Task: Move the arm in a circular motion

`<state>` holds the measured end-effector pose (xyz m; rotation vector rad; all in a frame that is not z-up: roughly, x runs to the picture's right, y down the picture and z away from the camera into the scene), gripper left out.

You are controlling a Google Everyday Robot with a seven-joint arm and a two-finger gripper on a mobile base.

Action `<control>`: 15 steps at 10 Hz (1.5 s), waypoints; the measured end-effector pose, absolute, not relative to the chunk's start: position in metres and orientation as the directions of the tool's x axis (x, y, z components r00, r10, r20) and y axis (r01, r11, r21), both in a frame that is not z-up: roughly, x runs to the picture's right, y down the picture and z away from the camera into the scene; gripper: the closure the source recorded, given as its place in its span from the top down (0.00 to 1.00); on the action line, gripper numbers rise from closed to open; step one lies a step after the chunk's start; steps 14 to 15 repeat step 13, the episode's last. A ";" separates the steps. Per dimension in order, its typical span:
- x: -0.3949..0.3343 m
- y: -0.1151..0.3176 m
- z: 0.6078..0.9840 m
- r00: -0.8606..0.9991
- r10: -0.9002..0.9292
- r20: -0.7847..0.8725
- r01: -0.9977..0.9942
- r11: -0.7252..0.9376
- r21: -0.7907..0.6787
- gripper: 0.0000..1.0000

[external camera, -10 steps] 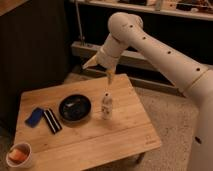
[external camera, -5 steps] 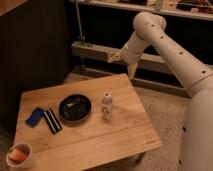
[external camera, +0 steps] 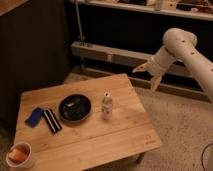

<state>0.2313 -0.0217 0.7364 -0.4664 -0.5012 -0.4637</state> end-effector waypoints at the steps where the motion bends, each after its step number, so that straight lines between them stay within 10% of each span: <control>1: 0.248 -0.007 0.736 0.795 -0.280 0.538 0.501 0.803 -0.322 0.80; 7: 0.270 0.096 0.668 0.770 -0.322 0.550 0.541 0.788 -0.295 0.80; 15: 0.133 0.113 0.539 0.601 -0.499 0.625 0.715 0.685 -0.141 0.80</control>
